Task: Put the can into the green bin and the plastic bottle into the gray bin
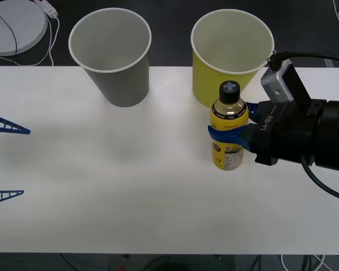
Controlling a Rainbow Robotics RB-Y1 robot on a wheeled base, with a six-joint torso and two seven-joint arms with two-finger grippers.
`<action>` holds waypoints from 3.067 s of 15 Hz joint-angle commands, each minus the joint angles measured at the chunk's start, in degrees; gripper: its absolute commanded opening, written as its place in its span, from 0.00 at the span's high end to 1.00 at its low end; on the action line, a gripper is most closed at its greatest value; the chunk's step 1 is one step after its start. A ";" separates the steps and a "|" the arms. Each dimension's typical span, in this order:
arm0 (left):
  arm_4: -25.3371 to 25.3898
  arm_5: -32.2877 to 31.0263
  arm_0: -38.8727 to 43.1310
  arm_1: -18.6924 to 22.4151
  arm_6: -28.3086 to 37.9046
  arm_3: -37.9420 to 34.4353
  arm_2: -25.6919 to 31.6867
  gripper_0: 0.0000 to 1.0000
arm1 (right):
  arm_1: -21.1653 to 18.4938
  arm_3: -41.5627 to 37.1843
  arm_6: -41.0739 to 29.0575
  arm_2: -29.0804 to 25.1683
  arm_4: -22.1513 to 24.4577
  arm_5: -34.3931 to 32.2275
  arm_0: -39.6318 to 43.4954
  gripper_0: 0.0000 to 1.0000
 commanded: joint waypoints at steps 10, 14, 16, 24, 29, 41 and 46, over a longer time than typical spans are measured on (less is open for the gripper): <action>0.00 0.00 0.00 0.00 0.00 0.00 0.00 0.00 | 5.24 1.23 -6.61 -2.52 1.81 -22.40 -16.81 1.00; 0.00 0.00 0.00 0.00 0.00 0.00 0.00 0.00 | 7.70 4.65 -6.70 -1.55 2.43 -28.38 -23.41 1.00; 0.00 0.00 0.00 0.00 0.00 0.00 0.00 0.00 | 9.02 6.15 -7.75 0.12 4.10 -31.55 -27.10 1.00; 0.00 0.00 0.00 0.00 0.00 0.00 0.00 0.00 | 13.15 12.04 -10.74 6.88 9.81 -34.27 -37.47 1.00; 0.00 0.00 0.00 0.00 0.00 0.00 0.00 0.00 | 16.75 21.00 -10.74 10.66 10.51 -34.27 -46.43 1.00; 0.00 0.00 0.00 0.00 0.00 0.00 0.00 0.00 | 20.18 48.25 -10.74 20.86 7.61 -34.27 -69.73 1.00; 0.00 0.00 0.00 0.00 0.00 0.00 0.00 0.00 | 24.58 57.39 -10.74 22.26 11.30 -34.27 -75.53 1.00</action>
